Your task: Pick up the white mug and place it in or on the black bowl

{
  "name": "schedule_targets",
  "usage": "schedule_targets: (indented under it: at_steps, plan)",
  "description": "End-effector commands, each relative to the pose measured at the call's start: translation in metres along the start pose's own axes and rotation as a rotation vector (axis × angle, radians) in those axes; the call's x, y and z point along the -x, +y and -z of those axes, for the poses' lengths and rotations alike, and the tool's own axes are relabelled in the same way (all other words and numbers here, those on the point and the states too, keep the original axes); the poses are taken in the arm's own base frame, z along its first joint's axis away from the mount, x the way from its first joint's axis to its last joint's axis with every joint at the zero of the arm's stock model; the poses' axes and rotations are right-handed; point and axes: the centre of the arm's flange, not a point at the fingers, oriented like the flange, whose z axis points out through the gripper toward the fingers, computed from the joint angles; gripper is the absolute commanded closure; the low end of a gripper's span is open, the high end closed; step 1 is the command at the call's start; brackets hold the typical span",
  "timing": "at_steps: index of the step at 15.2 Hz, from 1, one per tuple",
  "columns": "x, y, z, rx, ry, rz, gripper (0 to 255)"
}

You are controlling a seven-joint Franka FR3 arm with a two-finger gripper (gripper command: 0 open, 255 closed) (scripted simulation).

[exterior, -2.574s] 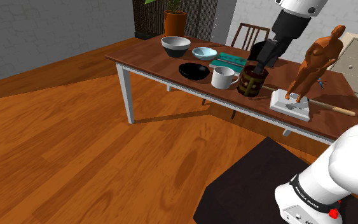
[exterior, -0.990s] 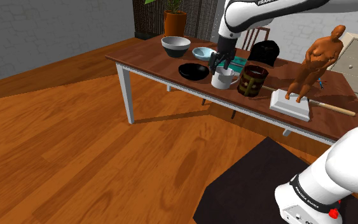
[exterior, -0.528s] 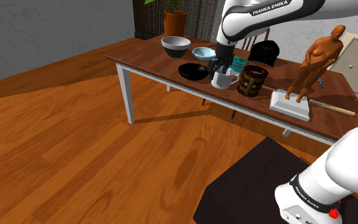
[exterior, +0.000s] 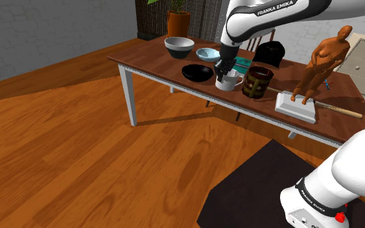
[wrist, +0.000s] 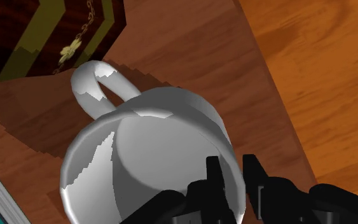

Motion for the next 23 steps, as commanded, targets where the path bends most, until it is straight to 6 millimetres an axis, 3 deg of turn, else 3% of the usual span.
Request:
schedule_targets:
  at_steps: [1, 7, 23]
  plan:
    - [0.000, 0.000, 0.000, 0.000, 0.000, 0.000, 255]
    - [0.000, 0.000, 0.000, 0.000, 0.000, 0.000, 255]
    - [-0.004, 0.004, 0.084, 0.000, 0.000, 0.000, 255]
